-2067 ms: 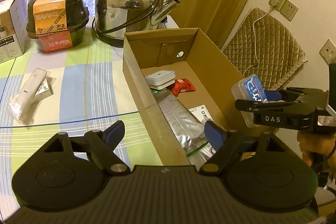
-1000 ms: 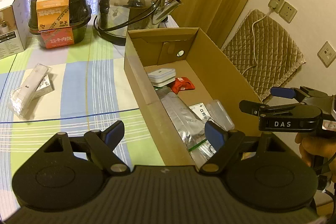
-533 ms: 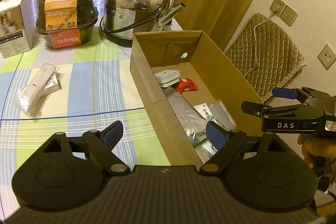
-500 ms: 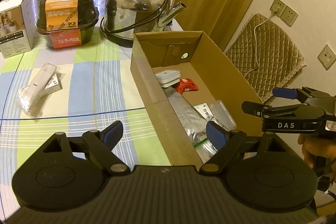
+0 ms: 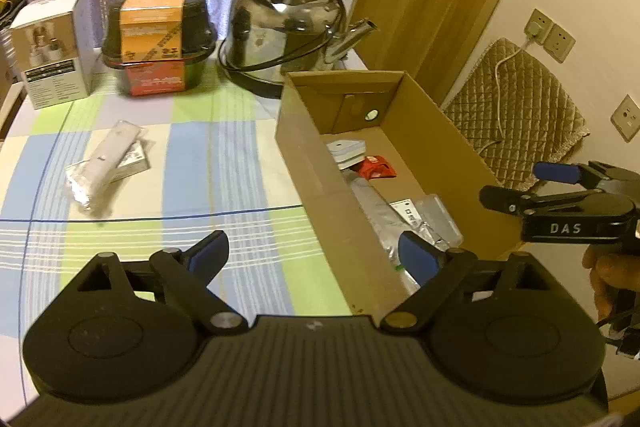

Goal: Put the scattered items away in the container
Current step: 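Withdraw both open tools from the box toward the white items on the table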

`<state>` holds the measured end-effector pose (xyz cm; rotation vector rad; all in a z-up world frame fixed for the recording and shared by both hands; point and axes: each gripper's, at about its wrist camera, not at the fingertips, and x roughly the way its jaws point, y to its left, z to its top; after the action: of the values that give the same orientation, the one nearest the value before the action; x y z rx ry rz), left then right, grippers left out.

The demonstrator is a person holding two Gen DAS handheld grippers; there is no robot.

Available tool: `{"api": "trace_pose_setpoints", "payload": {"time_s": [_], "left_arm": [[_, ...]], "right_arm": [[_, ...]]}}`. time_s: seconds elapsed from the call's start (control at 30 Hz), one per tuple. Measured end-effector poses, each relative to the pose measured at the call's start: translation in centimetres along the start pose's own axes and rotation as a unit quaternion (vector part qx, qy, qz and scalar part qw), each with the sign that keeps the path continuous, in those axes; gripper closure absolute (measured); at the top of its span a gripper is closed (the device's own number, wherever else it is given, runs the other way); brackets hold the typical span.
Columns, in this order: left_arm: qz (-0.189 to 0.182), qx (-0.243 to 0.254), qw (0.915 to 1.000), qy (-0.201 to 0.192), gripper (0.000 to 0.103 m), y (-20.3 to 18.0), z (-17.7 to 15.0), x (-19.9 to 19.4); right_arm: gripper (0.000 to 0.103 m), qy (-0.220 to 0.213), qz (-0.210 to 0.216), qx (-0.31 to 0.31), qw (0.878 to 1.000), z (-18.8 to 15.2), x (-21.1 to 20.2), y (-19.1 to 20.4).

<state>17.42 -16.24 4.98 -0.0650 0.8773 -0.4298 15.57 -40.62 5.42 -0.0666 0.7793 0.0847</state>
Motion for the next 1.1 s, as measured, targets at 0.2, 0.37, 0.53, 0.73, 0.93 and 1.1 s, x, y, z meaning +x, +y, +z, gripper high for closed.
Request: {"api": "trace_pose_setpoints", "payload": {"time_s": [0.2,0.37,0.53,0.73,0.93,1.1], "left_arm": [[0.021,-0.004,0.9997,-0.009,0.008,1.7,-0.9,-1.5],[0.045,-0.010,0.9988,-0.018,0.003,3.2,-1.7,-3.1],[0.069,-0.013,0.9973,-0.019,0.001,4.6,-2.5,-4.4],[0.094,-0.014,0.9952,-0.022,0.001,6.4,-3.7,-5.9],[0.115,-0.027,0.9928,-0.019,0.001,9.1,-5.2,-7.4],[0.133,-0.035,0.9904,-0.016,0.001,11.4,-6.0,-8.6]], "right_arm": [[0.000,-0.006,0.005,-0.005,1.000,0.6,-1.0,1.2],[0.000,-0.010,0.010,-0.011,1.000,1.0,-1.8,2.2],[0.000,-0.014,0.018,-0.018,1.000,1.5,-2.5,3.5],[0.000,-0.016,0.031,-0.028,0.999,2.2,-3.1,5.2],[0.000,-0.016,0.045,-0.041,0.998,2.5,-3.2,7.3],[0.000,-0.016,0.062,-0.054,0.997,2.9,-3.2,9.5]]}}
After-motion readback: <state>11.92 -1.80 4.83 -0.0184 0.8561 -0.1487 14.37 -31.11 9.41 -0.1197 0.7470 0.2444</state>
